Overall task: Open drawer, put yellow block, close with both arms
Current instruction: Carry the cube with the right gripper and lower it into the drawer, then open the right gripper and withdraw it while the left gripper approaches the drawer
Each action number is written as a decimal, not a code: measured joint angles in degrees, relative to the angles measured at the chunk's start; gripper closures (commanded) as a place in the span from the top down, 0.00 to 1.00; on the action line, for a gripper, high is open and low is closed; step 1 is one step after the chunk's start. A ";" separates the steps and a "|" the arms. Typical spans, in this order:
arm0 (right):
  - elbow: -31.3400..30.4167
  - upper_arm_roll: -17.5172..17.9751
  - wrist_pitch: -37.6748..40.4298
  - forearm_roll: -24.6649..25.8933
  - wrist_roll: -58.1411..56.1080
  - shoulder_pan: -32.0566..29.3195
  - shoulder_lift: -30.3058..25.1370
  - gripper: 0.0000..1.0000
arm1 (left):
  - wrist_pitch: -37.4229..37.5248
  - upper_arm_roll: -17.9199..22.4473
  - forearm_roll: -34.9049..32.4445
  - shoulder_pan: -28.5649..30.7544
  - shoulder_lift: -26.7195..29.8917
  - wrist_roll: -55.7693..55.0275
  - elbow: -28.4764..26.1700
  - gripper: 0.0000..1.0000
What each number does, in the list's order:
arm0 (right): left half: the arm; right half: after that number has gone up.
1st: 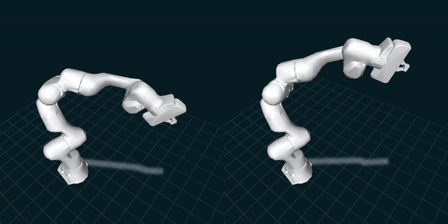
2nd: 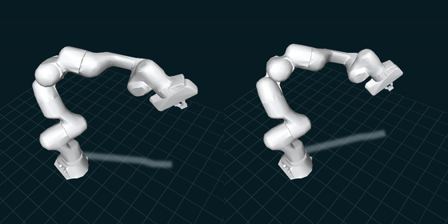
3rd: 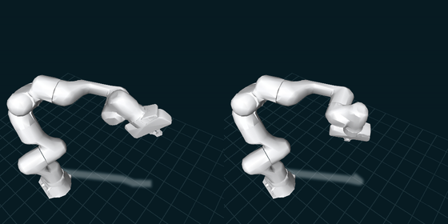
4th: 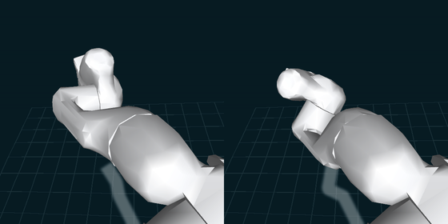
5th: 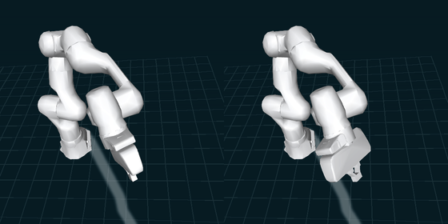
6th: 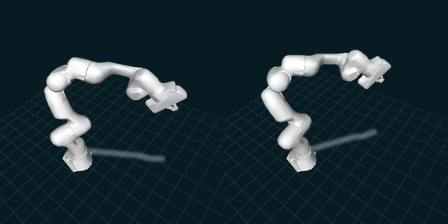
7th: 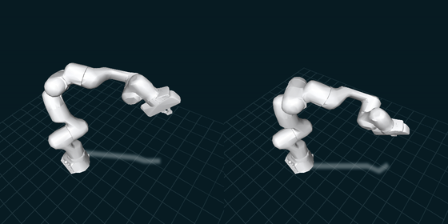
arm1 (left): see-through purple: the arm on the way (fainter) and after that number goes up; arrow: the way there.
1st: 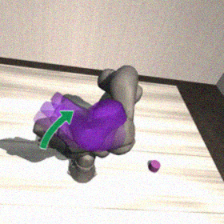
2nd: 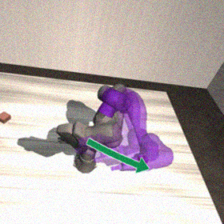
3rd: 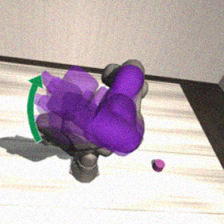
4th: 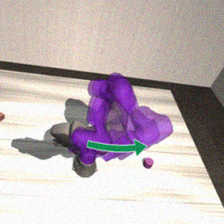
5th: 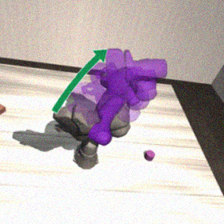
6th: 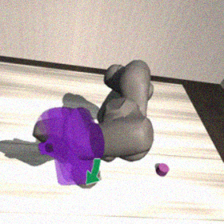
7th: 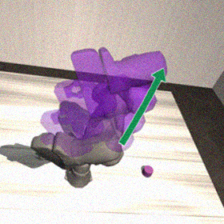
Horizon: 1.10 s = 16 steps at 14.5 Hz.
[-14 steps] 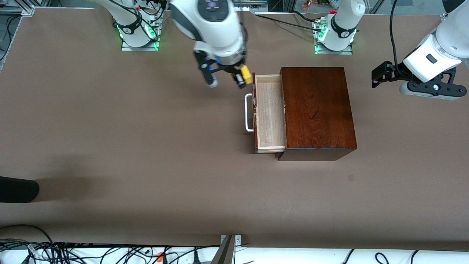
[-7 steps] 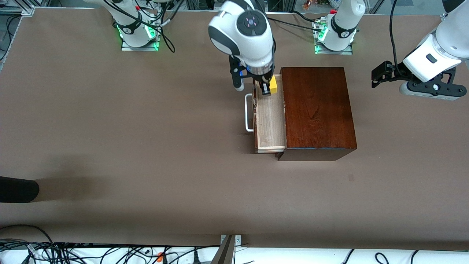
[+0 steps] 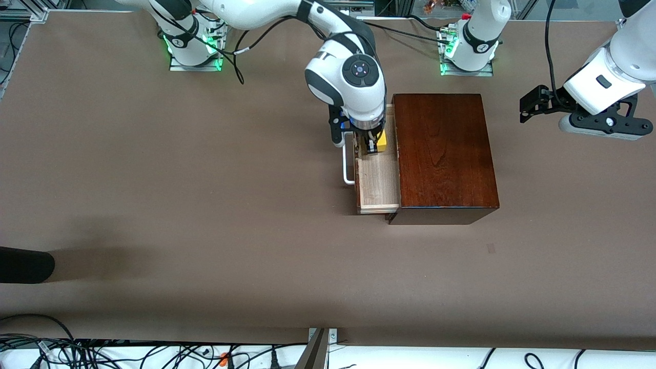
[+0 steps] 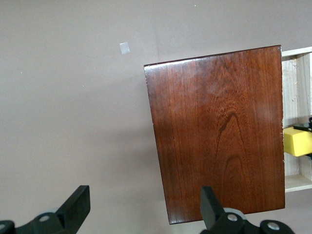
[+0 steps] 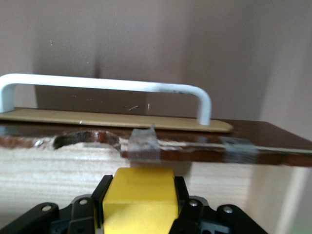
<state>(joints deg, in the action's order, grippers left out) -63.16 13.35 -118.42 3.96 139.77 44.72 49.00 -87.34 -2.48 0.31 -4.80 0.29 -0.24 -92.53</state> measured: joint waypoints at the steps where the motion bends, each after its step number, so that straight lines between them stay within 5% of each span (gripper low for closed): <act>1: 0.06 -0.53 -0.78 0.00 0.08 0.39 0.73 0.80 | 0.00 0.00 0.00 0.00 0.00 0.00 0.00 1.00; 2: 0.15 -0.74 -1.12 0.00 0.14 0.57 1.22 1.00 | 0.00 0.00 0.00 0.00 0.00 0.00 0.00 1.00; 6: 1.16 -0.98 -0.47 0.00 0.25 0.63 1.44 1.00 | 0.00 0.00 0.00 0.00 0.00 0.00 0.00 1.00; 11: 7.60 -1.18 9.98 -0.01 -0.45 -1.02 -2.44 1.00 | 0.00 0.00 0.00 0.00 0.00 0.00 0.01 1.00; 16: 8.51 -1.38 24.63 -1.32 -22.91 -7.57 -11.75 1.00 | 1.57 0.02 0.01 0.02 0.00 0.00 0.09 1.00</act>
<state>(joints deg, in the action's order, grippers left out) -54.65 11.96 -93.80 2.64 116.86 37.16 37.25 -85.77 -2.46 0.32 -4.78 0.29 -0.24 -92.44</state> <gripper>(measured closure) 0.000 0.000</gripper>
